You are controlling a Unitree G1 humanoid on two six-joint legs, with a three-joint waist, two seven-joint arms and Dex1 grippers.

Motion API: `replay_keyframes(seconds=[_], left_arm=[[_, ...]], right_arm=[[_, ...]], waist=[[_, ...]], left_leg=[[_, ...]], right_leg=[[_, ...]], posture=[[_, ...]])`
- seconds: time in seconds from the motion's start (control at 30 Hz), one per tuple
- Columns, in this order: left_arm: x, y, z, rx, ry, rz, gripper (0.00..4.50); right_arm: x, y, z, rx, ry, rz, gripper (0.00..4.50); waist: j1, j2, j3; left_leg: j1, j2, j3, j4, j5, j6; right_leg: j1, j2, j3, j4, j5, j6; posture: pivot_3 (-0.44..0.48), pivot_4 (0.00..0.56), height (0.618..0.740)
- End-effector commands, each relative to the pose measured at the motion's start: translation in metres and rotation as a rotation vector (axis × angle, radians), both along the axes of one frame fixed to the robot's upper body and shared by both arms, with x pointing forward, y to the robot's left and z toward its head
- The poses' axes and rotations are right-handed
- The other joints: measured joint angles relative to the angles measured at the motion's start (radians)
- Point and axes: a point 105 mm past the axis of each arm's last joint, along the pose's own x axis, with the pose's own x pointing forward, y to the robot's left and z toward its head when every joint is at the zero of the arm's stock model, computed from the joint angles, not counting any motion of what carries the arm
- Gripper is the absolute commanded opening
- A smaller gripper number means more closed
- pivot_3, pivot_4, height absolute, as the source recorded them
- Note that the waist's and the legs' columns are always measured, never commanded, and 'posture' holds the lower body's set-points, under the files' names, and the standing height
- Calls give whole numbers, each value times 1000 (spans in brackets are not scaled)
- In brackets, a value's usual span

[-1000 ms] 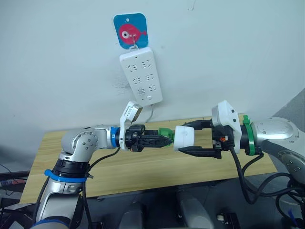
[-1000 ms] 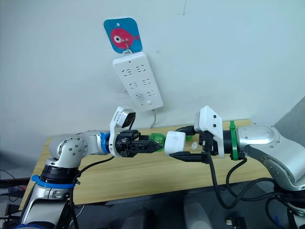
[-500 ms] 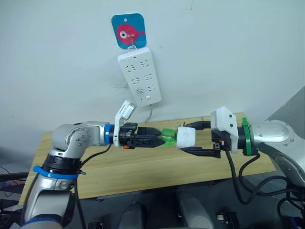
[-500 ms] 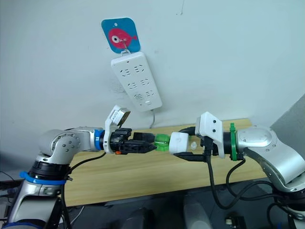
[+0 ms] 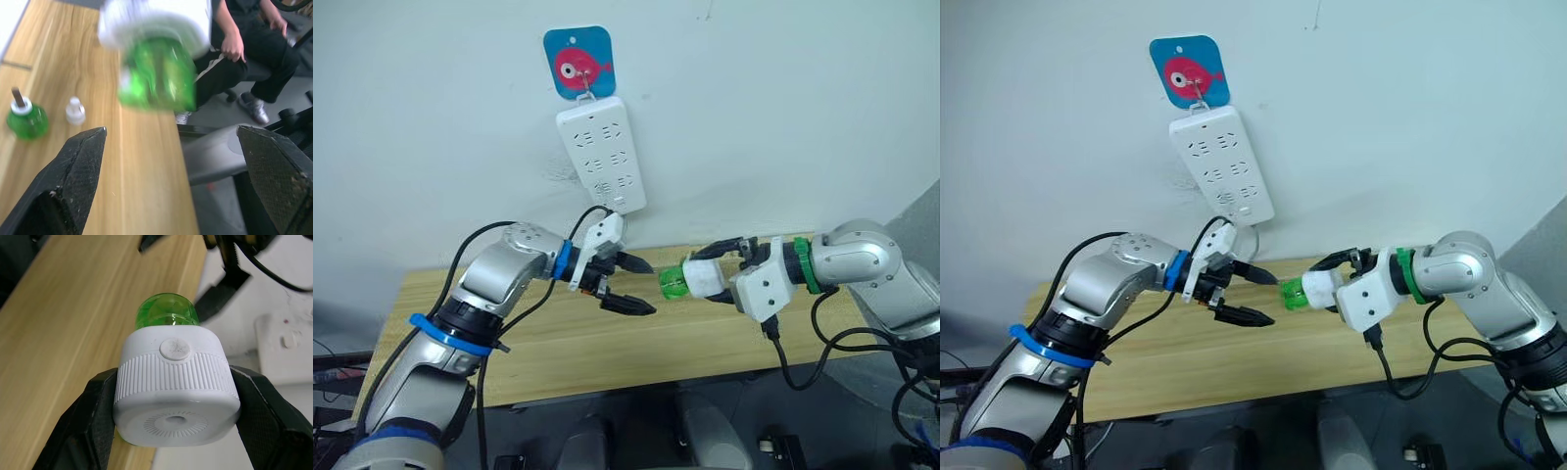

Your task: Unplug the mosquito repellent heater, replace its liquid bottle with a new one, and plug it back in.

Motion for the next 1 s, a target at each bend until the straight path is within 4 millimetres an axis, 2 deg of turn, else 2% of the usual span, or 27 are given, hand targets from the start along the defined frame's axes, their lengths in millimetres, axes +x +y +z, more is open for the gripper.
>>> replay_keyframes(seconds=[0.03, 0.33, 0.43, 0.6, 0.8, 0.87, 0.93, 1.0], left_arm=[[1, -9, 8, -11, 18, -33, 4500], [-5, -15, 0, 62, 113, -149, 4500], [-6, -18, -2, 67, 128, -168, 3913], [-6, -23, 1, 46, 129, -168, 2347], [-10, -24, -1, 51, 133, -173, 2316], [-11, -23, -3, 58, 133, -174, 2316], [-14, -18, -8, 66, 138, -168, 2316], [-15, -16, -11, 63, 151, -156, 2316]], right_arm=[[-8, 10, 12, -6, -46, 81, 2943], [-15, 21, 13, 0, -39, 146, 2943], [-17, 23, 13, 3, -36, 158, 2943], [-23, 24, 10, -2, -16, 178, 2943], [-27, 22, 8, 2, 24, 164, 2943], [-23, 19, 10, 7, 3, 145, 3703], [-15, 6, 10, -21, -62, 117, 4373], [-11, -4, 9, -29, -92, 100, 4500]], waist=[[-2, 0, 0], [-6, 0, 0], [-6, 0, 0], [-8, 0, 0], [-9, 0, 0], [-10, 0, 0], [-11, 0, 0], [-12, 0, 0]], left_leg=[[0, 0, 0, 0, 0, 0], [0, 0, -3, 0, 0, 0], [0, 0, -3, 1, 0, 0], [0, 0, -4, 1, 0, 0], [0, 0, -5, 1, 0, 0], [0, 0, -5, 1, 0, 0], [0, 0, -5, 1, 0, 0], [0, 0, -5, 1, 0, 0]], right_leg=[[0, 0, 0, 0, 0, 0], [0, 0, -1, 0, 0, 0], [0, 0, -1, 0, 0, 0], [0, 0, -1, 1, 0, 0], [0, 0, -1, 1, 0, 0], [0, 0, -1, 1, 0, 0], [0, 0, -1, 1, 0, 0], [0, 0, -1, 1, 0, 0]], posture=[[-232, 161, 740], [-236, 156, 740], [-239, 155, 740], [-244, 154, 740], [-244, 154, 740], [-244, 154, 740], [-251, 153, 740], [-251, 153, 740]])
